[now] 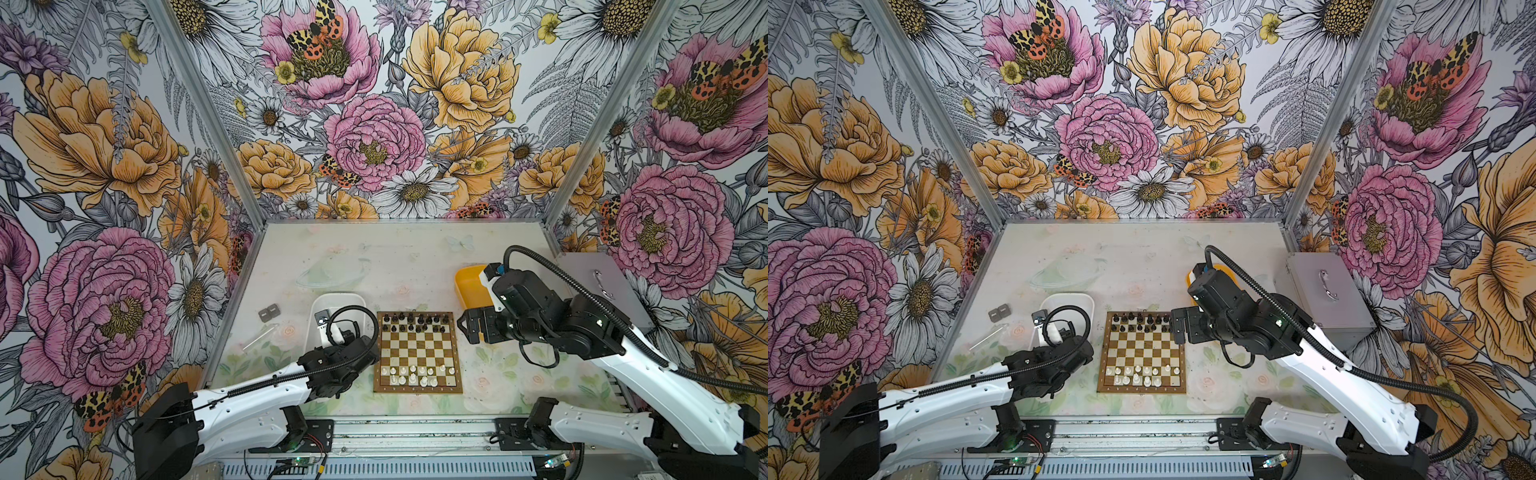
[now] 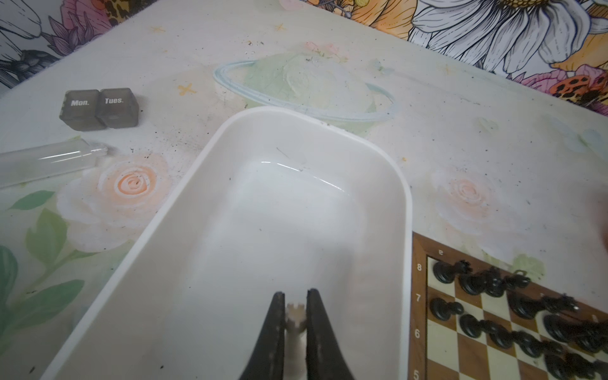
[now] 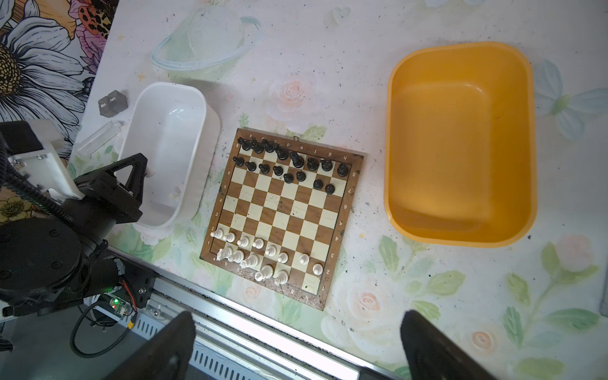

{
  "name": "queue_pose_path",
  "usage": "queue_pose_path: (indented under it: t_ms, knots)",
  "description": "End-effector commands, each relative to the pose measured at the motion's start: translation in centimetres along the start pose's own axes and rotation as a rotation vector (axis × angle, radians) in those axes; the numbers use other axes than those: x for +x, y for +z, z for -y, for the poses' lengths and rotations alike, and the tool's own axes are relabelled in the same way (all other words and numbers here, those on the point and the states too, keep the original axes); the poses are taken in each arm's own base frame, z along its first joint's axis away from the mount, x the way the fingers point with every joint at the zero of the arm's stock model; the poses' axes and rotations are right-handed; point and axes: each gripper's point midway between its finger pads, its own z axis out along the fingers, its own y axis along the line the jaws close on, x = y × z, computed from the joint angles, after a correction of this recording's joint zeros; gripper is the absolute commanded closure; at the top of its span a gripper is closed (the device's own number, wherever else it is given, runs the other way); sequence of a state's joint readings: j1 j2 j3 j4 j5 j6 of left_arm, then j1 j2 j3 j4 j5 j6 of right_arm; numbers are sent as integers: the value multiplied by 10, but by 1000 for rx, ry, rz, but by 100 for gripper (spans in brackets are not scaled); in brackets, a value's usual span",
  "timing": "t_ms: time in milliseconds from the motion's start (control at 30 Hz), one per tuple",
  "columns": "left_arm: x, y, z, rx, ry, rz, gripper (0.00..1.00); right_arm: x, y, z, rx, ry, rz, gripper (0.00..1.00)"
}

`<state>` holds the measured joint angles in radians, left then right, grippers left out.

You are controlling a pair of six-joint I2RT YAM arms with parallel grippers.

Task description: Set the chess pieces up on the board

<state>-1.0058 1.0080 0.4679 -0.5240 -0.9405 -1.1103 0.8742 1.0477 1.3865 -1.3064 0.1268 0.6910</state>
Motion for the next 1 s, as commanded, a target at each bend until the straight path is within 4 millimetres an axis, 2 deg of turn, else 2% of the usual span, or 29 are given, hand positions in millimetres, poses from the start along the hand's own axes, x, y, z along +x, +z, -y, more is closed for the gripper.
queue_pose_path:
  t_ms: [0,100,200,267,400,700,833,900,967]
  knots:
    - [-5,6,-2,0,-82,82,92,5,-4,2,-6,1,-1,0]
    - [0,13,-9,-24,-94,80,91,7,-4,2,-8,-2,-8,0]
    - [4,20,-8,-38,-84,53,84,8,-4,2,-6,-5,-15,0]
    - [9,27,-8,-46,-95,32,82,9,-5,3,-6,-7,-16,0]
    - [15,39,-9,-51,-113,4,82,9,-6,3,-3,-7,-17,0]
    - [25,50,-3,-79,-80,-29,87,9,-17,9,14,-6,-6,0]
    - [-1,33,-7,-97,-103,24,86,9,-21,12,19,2,-1,0]
    - [-18,25,-18,-111,-149,51,83,10,-22,13,20,4,1,0]
    - [-33,25,-34,-127,-215,37,81,11,-22,13,19,6,-1,0]
